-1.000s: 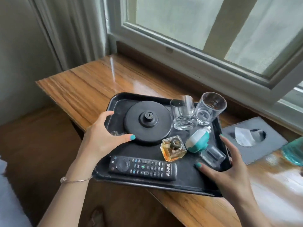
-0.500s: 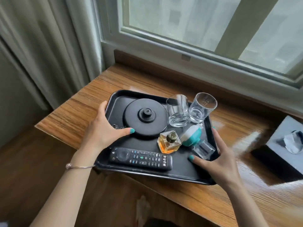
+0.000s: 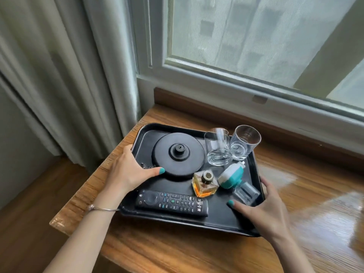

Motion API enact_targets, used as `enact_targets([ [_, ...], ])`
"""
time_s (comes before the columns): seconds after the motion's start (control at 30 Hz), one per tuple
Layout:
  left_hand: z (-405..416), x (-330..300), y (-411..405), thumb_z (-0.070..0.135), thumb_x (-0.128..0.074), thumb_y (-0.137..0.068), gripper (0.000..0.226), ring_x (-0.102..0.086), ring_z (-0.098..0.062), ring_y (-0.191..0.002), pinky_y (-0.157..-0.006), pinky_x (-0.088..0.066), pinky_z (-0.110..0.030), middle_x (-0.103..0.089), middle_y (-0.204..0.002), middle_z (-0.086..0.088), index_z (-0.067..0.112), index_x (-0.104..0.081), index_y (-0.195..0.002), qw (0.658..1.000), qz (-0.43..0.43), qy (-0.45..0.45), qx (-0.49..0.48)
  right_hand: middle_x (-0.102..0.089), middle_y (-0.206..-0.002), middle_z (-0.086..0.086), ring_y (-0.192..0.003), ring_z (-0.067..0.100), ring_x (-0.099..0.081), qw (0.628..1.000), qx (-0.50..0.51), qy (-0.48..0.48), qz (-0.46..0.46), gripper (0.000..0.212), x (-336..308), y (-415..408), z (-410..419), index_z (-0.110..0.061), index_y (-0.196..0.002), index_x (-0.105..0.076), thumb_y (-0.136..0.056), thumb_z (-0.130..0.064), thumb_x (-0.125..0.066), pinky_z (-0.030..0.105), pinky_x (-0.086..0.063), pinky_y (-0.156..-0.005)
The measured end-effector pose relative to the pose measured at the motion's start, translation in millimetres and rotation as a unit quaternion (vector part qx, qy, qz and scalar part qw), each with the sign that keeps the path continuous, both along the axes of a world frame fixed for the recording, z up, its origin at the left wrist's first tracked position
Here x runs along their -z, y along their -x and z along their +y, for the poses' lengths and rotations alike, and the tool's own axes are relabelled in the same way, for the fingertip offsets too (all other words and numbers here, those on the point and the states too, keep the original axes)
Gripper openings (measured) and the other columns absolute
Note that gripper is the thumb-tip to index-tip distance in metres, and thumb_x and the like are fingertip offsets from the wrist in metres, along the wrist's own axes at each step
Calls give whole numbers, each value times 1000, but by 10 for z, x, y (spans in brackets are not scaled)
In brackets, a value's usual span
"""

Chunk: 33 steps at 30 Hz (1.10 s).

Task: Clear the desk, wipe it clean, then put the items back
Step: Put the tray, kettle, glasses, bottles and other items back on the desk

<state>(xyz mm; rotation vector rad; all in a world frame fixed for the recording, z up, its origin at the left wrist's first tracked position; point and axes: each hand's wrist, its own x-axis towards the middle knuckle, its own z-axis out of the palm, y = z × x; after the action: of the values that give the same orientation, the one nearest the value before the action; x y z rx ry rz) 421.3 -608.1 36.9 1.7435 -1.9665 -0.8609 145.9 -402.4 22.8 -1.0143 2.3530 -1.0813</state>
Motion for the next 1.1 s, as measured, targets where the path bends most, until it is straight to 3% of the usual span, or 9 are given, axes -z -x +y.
enact_targets([
  [0.2, -701, 67, 41, 61, -87, -48, 110, -52, -32, -121, -94, -47, -38, -55, -131, -11, 7, -39, -132, 998, -5, -5, 55, -63, -123, -4, -97, 6, -53, 999, 37, -16, 29, 104, -37, -264, -464, -24, -139, -46, -49, -34, -96, 24, -40, -81],
  [0.33, -1086, 74, 59, 55, -88, -52, 103, -50, -33, -122, -93, -44, -37, -54, -129, -15, 3, -41, -128, 996, -3, -5, 88, -63, -128, -2, -107, 15, -60, 995, 83, -40, 31, 107, 32, -421, -730, -25, -140, -45, -46, -42, -95, 26, -44, -84],
  [0.57, -1575, 205, 124, 59, -87, -50, 102, -50, -34, -120, -93, -43, -38, -54, -126, -16, 4, -43, -123, 992, -5, -15, 122, -64, -125, -8, -104, 11, -59, 991, 109, -75, 16, 106, 111, -490, -1109, -30, -140, -44, -48, -45, -94, 28, -44, -83],
  [0.67, -1699, 251, 161, 60, -87, -47, 94, -53, -35, -113, -86, -43, -37, -58, -118, -17, 5, -47, -112, 992, -9, 4, 129, -64, -125, -7, -109, 16, -61, 988, 116, -101, 22, 106, 127, -461, -1181, -31, -140, -43, -48, -48, -93, 29, -45, -84],
  [0.77, -1746, 310, 181, 62, -86, -46, 97, -54, -36, -113, -88, -44, -39, -60, -117, -17, 3, -48, -114, 991, -9, 9, 131, -64, -127, -7, -113, 20, -62, 983, 110, -141, 47, 110, 123, -425, -1226, -33, -142, -38, -48, -59, -88, 34, -50, -89],
  [0.93, -1791, 439, 188, 68, -83, -43, 107, -55, -36, -113, -91, -47, -43, -60, -118, -17, 3, -47, -122, 991, 5, 16, 131, -72, -107, -1, -93, 26, -70, 944, 71, -290, 143, 121, 67, -327, -1273, -40, -143, -18, -43, -97, -51, 38, -56, -77],
  [1.1, -1828, 484, 210, 70, -80, -42, 114, -53, -37, -117, -92, -47, -45, -57, -125, -18, 4, -43, -127, 990, -7, 17, 143, -72, -99, -2, -90, 24, -69, 923, 84, -322, 195, 113, 104, -358, -1272, -34, -145, -25, -52, -90, -59, 29, -44, -66],
])
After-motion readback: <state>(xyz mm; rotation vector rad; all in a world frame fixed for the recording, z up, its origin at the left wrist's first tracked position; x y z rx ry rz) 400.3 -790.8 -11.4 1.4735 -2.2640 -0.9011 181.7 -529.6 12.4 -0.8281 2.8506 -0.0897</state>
